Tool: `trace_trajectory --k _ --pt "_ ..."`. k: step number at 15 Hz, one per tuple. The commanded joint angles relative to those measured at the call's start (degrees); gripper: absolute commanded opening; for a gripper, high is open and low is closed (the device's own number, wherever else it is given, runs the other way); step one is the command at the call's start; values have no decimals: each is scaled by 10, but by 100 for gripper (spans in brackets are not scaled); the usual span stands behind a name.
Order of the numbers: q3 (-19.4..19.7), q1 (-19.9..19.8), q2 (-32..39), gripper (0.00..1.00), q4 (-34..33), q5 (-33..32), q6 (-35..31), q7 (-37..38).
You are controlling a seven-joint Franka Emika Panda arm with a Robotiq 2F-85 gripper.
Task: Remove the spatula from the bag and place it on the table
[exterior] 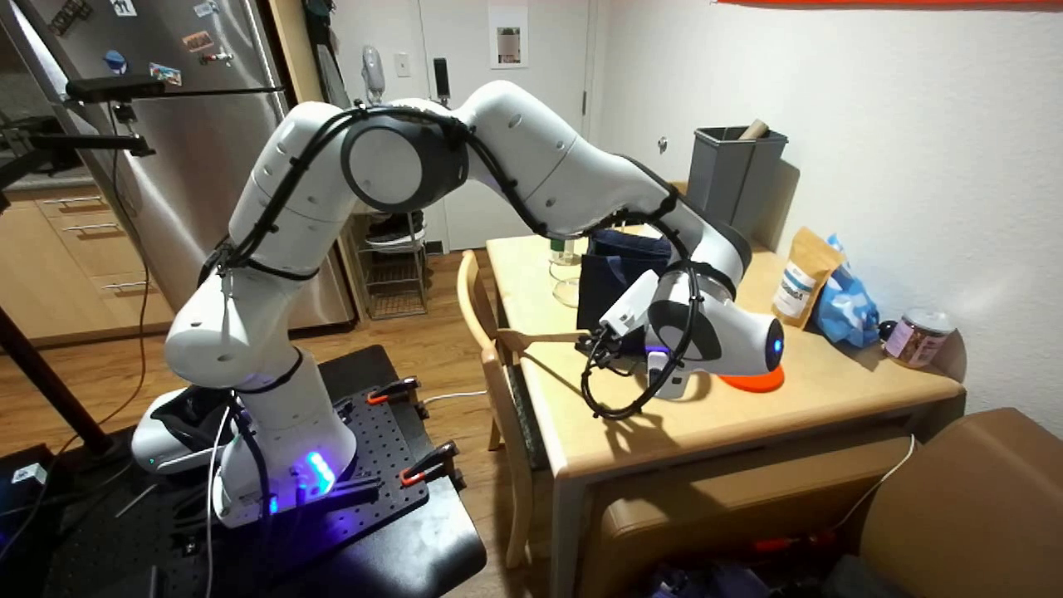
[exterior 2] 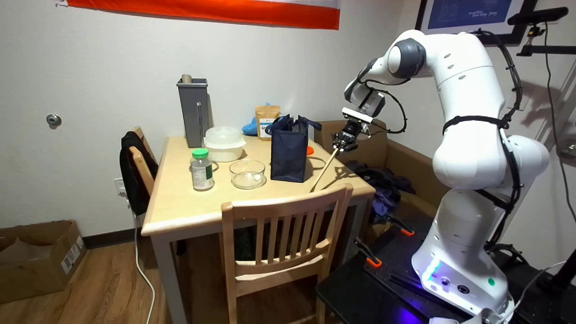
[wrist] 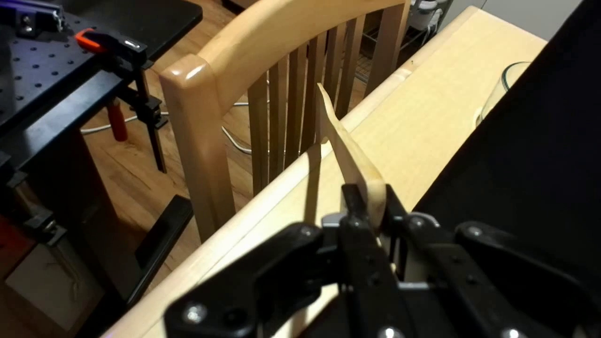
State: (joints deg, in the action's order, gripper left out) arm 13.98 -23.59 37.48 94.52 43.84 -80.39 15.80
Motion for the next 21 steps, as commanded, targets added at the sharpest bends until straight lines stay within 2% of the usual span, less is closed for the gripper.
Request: trace_trajectory --k 1,8,13,21 --pt "6 -12 28 3 -34 33 48 66" --pt "16 -23 74 3 -60 99 99 178" --pt "29 -33 91 3 -49 146 97 228" --pt "46 -43 107 3 -52 170 93 291"
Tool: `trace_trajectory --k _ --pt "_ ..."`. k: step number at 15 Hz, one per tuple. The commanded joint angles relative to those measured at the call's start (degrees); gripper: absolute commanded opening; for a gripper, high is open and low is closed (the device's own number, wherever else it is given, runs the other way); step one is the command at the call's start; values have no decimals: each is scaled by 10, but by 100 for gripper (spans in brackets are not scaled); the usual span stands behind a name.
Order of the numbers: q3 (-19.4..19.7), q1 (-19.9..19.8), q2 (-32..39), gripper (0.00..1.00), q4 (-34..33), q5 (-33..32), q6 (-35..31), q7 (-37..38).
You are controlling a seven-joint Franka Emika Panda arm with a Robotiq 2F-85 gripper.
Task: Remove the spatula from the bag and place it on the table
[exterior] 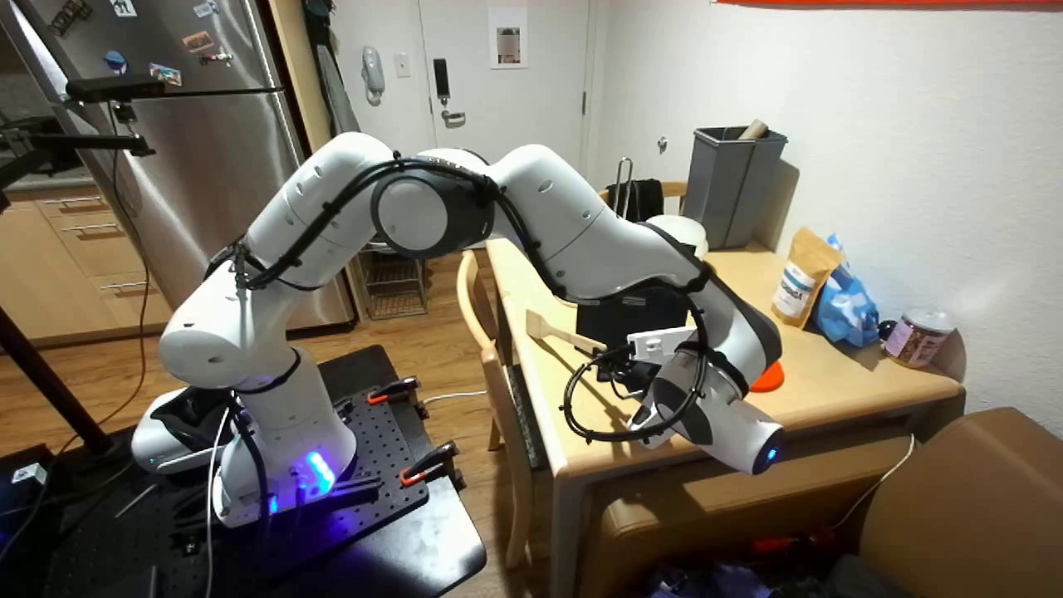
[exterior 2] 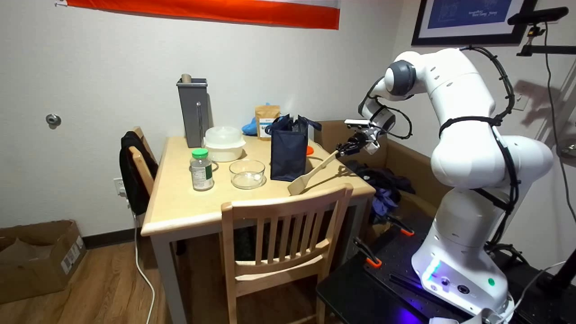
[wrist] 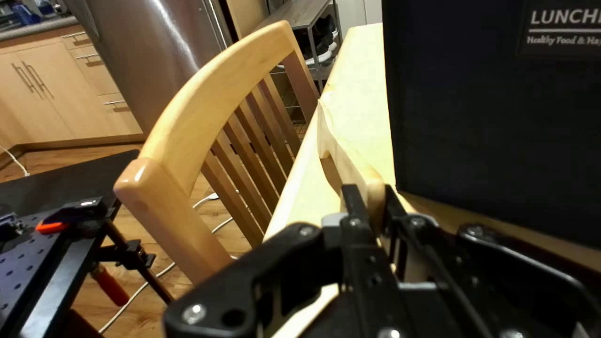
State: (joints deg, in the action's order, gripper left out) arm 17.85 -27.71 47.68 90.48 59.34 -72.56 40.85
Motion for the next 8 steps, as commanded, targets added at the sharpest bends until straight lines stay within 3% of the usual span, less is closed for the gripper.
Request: trace_trajectory --k 1,5,7,8 --pt "8 -2 6 3 -10 15 16 50" --pt "9 -2 8 3 -9 14 16 106" --pt "9 -2 9 8 -10 13 16 128" --pt "8 -2 9 24 -10 14 16 136"
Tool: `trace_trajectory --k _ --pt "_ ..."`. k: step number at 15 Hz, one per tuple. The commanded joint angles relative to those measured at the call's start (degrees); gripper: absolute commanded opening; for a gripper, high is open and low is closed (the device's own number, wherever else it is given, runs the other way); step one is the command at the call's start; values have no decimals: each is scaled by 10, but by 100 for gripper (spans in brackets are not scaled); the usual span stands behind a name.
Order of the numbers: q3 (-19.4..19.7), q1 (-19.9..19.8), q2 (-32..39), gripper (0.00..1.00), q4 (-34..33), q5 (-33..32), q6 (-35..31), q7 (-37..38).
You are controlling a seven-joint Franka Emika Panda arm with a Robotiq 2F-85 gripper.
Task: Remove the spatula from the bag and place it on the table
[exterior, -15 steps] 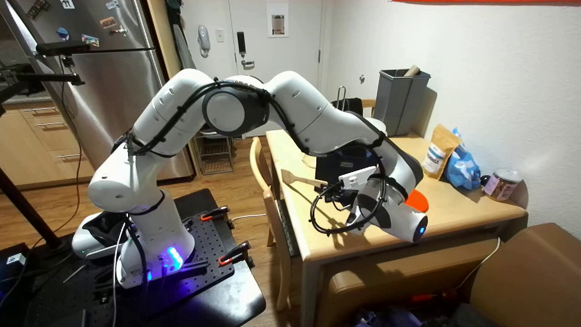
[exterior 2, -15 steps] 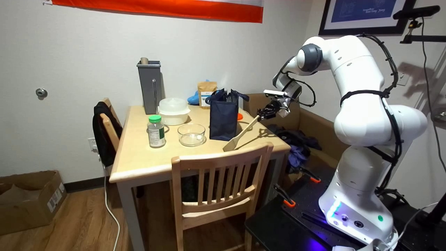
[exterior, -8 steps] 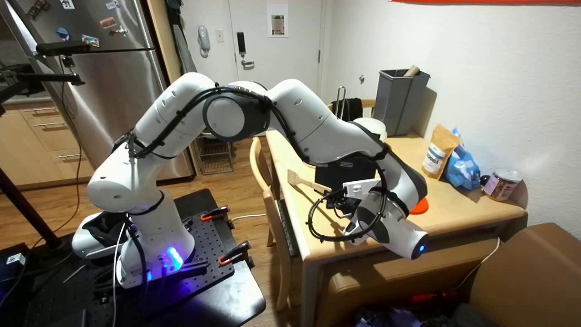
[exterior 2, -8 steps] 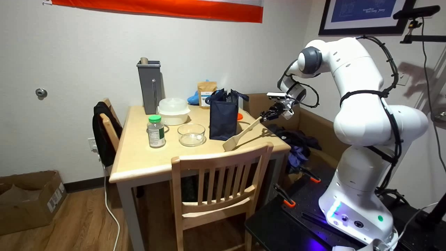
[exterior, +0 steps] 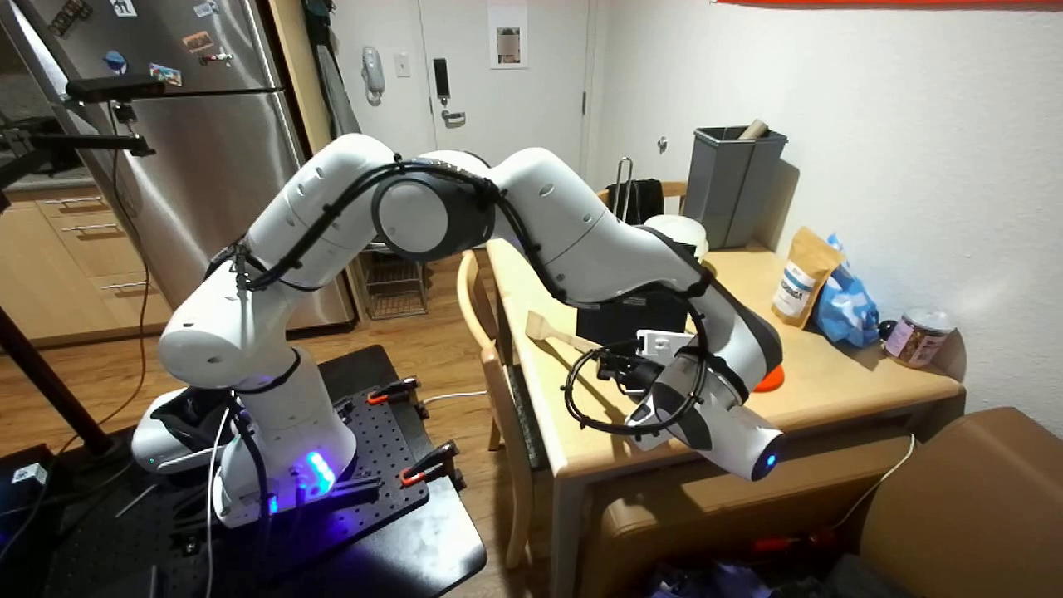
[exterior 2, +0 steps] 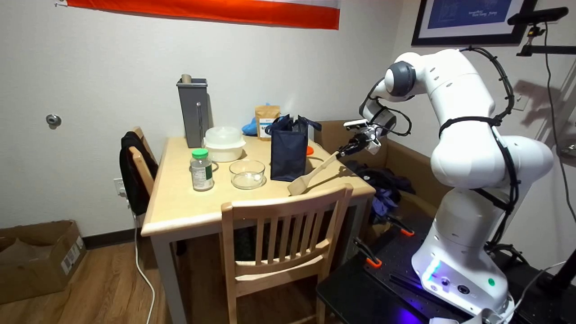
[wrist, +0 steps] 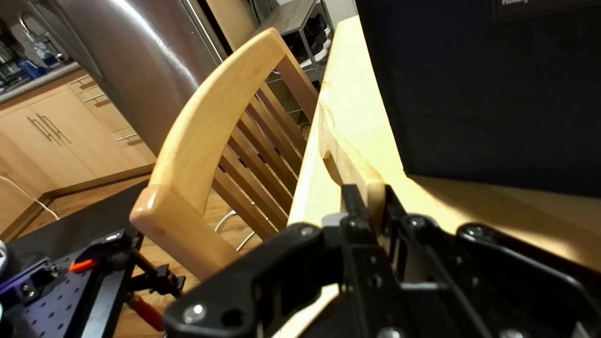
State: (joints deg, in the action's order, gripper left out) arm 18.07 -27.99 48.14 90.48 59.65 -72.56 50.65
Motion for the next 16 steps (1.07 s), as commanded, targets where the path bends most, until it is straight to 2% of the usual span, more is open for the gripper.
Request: trace_trajectory --k 1,3,4,8,10,11,12,14,16 --pt "6 1 4 38 -10 10 15 49" --pt "6 1 4 47 -10 11 15 65" --pt "6 0 4 49 -10 11 14 72" --pt "7 2 3 46 -8 10 6 87" --pt "9 7 2 48 -6 4 -7 81" --pt "16 8 -26 63 -3 -10 4 82" --pt "21 15 -43 73 -3 -23 3 77" --pt "34 31 -84 84 -2 -59 -5 66" --pt "40 45 -128 98 -5 -102 -7 60"
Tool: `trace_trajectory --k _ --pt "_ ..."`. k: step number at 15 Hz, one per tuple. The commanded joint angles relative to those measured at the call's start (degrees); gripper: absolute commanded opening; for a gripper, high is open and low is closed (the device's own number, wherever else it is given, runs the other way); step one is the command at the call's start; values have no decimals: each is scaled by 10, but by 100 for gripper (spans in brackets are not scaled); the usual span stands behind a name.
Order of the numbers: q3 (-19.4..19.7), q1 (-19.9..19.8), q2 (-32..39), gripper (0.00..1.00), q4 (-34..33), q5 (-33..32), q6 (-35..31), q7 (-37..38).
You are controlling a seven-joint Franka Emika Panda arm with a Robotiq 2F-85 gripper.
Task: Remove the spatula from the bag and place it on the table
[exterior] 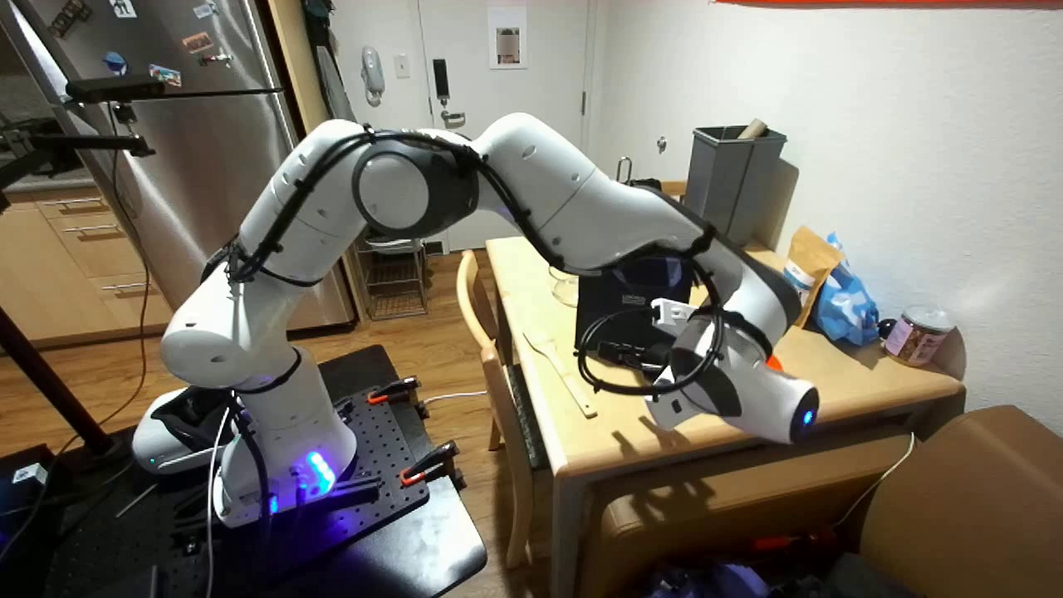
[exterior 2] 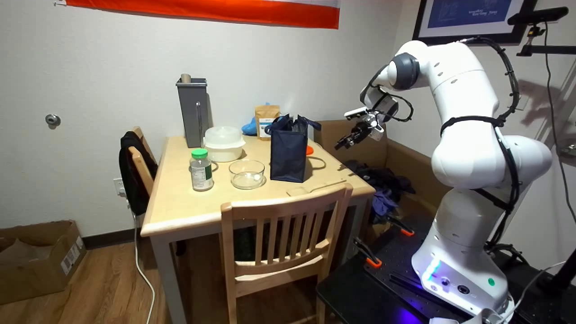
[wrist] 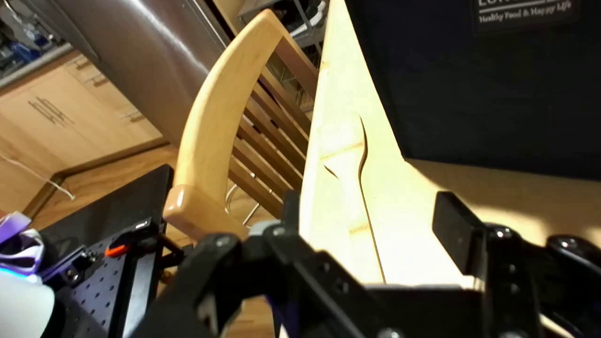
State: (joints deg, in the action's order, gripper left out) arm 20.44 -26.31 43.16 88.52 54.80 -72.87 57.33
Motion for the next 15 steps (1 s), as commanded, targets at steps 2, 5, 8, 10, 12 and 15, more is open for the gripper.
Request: trace_trajectory --k 2,5,8,10,12,15 --pt "17 43 -127 100 12 -99 -4 -6" --pt "8 70 -211 100 22 -173 -10 -11" --pt "-8 99 -275 100 23 -243 -17 -25" --pt "-22 116 -311 100 26 -287 -23 -41" --pt "-38 132 -343 100 32 -329 -31 -62" --pt "-46 128 -326 100 -2 -329 -12 -55"
